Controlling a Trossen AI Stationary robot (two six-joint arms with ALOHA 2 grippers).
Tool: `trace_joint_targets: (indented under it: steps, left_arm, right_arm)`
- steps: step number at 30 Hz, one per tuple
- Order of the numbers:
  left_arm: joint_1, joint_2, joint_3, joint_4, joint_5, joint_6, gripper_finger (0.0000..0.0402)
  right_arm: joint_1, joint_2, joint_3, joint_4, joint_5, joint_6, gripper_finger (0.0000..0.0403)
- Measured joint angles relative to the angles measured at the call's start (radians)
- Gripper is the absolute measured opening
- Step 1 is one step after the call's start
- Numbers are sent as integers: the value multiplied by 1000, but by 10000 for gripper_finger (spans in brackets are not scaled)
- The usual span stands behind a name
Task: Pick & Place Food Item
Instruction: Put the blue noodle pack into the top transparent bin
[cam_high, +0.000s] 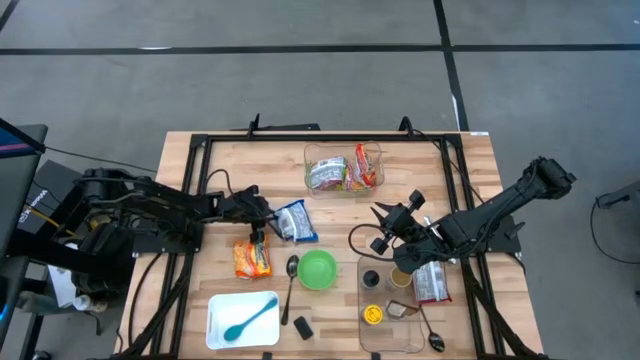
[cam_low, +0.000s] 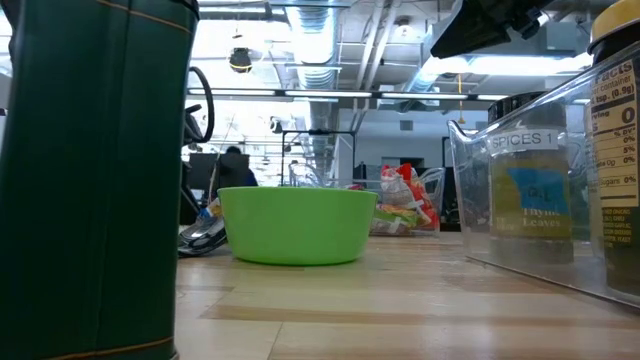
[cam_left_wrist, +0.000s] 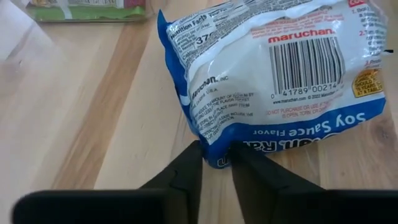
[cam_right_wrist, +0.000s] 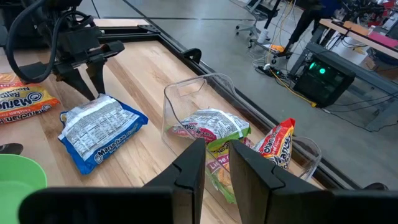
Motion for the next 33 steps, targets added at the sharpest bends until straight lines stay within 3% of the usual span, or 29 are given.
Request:
trace_joint_targets:
  steps: [10, 19, 33]
  left_arm:
    - [0, 0, 0, 16, 0, -2, 5]
    - [-12, 0, 0, 74, 0, -2, 5]
    - [-77, 0, 0, 294, 0, -2, 3]
  right_arm:
    - [0, 0, 0, 0, 0, 0, 66]
    - [0, 0, 0, 0, 0, 0, 66]
    - [0, 0, 0, 0, 0, 0, 66]
